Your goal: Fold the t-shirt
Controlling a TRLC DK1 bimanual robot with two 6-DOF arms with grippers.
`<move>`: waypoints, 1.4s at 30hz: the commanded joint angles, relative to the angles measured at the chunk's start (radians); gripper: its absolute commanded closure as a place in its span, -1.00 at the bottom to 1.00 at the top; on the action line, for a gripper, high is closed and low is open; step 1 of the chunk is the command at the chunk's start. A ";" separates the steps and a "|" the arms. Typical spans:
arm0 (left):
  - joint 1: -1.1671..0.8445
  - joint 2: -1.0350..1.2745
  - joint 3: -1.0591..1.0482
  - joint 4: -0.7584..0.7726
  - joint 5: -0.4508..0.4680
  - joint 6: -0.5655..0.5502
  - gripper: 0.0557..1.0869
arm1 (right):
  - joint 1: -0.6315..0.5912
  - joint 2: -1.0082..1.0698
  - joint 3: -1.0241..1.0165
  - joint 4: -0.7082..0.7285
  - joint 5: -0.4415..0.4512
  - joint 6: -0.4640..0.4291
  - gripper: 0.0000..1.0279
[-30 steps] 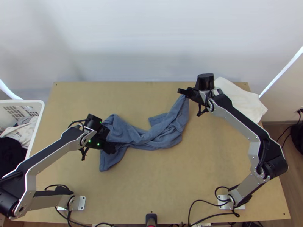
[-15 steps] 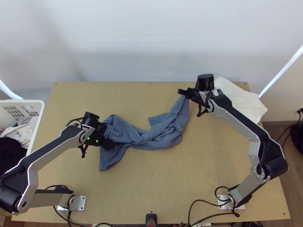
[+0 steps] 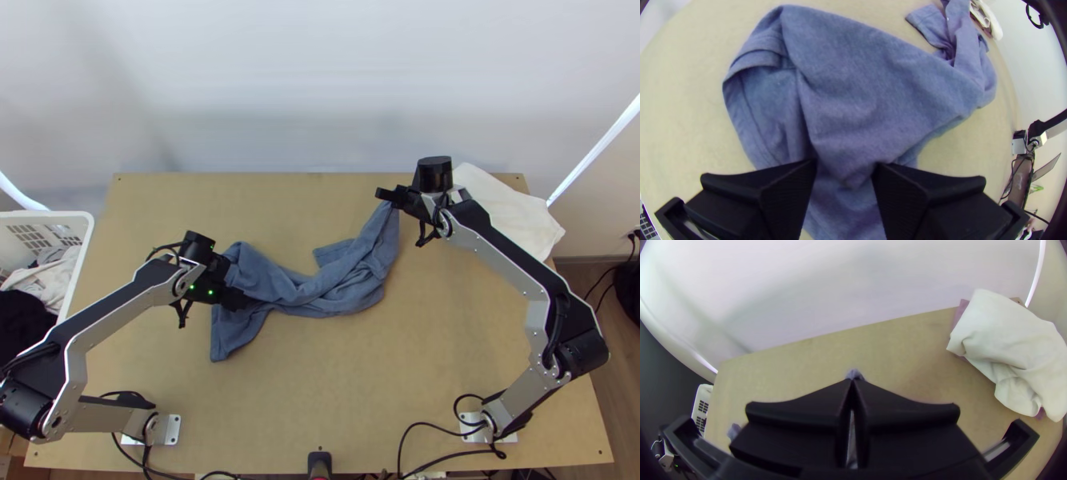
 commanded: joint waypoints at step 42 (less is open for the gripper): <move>0.202 -0.152 0.660 0.164 -0.260 -0.095 0.92 | -0.003 -0.287 0.529 -0.318 -0.001 -0.097 0.94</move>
